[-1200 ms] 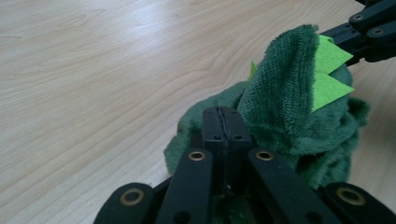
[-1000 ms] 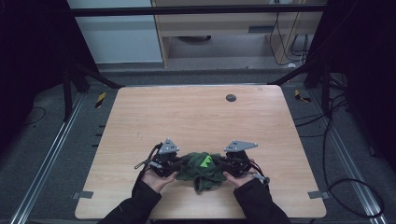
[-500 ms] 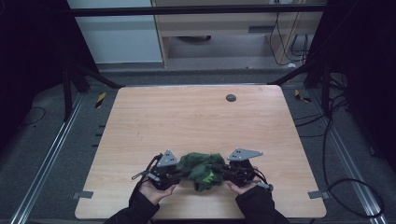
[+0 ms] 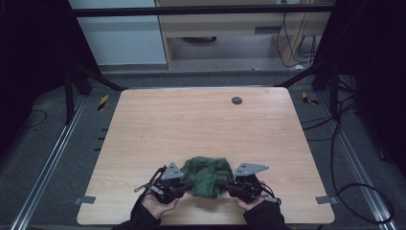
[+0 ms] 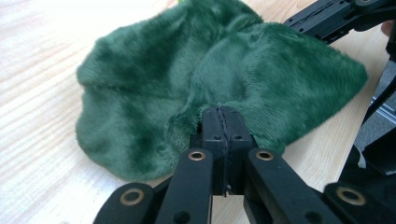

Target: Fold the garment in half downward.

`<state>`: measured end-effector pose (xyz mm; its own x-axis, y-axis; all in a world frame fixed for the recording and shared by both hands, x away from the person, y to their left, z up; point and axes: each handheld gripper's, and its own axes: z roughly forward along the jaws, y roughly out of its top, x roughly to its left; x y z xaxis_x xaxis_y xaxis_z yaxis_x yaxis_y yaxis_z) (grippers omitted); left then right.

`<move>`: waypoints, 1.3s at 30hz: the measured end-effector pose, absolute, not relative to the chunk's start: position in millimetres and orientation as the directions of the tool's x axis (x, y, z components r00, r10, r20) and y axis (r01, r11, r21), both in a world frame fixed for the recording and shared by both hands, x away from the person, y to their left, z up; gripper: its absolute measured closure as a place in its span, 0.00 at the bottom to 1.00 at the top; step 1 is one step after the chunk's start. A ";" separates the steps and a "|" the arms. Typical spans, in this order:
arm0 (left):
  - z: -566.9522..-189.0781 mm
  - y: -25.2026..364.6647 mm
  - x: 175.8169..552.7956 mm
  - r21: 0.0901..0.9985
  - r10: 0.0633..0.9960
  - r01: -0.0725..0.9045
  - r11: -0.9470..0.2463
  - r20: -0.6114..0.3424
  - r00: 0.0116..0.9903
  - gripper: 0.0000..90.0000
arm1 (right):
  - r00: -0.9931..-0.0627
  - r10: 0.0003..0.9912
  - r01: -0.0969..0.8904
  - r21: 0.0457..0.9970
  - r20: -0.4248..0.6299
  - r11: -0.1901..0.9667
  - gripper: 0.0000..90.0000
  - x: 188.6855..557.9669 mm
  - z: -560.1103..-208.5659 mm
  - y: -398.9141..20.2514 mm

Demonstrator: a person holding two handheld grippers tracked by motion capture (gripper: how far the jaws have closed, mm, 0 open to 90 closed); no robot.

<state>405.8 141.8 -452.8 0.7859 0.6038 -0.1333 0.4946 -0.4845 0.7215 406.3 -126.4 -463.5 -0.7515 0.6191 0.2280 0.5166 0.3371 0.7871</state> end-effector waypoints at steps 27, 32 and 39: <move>-444.2 183.5 424.1 0.760 0.731 0.522 -0.387 -0.091 0.676 0.85 | -0.659 0.731 0.488 0.839 0.174 0.241 0.87 413.4 -454.1 -168.7; -449.2 200.4 433.6 0.762 0.775 0.539 -0.358 -0.080 0.627 0.78 | -0.604 0.780 0.498 0.842 0.163 0.210 0.80 421.6 -457.5 -184.9; -455.4 218.4 439.4 0.771 0.804 0.543 -0.332 -0.070 0.591 0.63 | -0.535 0.832 0.517 0.836 0.148 0.185 0.66 431.9 -464.2 -204.7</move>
<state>439.4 218.4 -455.4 0.5907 0.8038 -0.0703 0.5432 -0.3317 0.7713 431.9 -204.7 -464.2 -0.5353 0.8316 0.1478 0.5175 0.1847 0.8355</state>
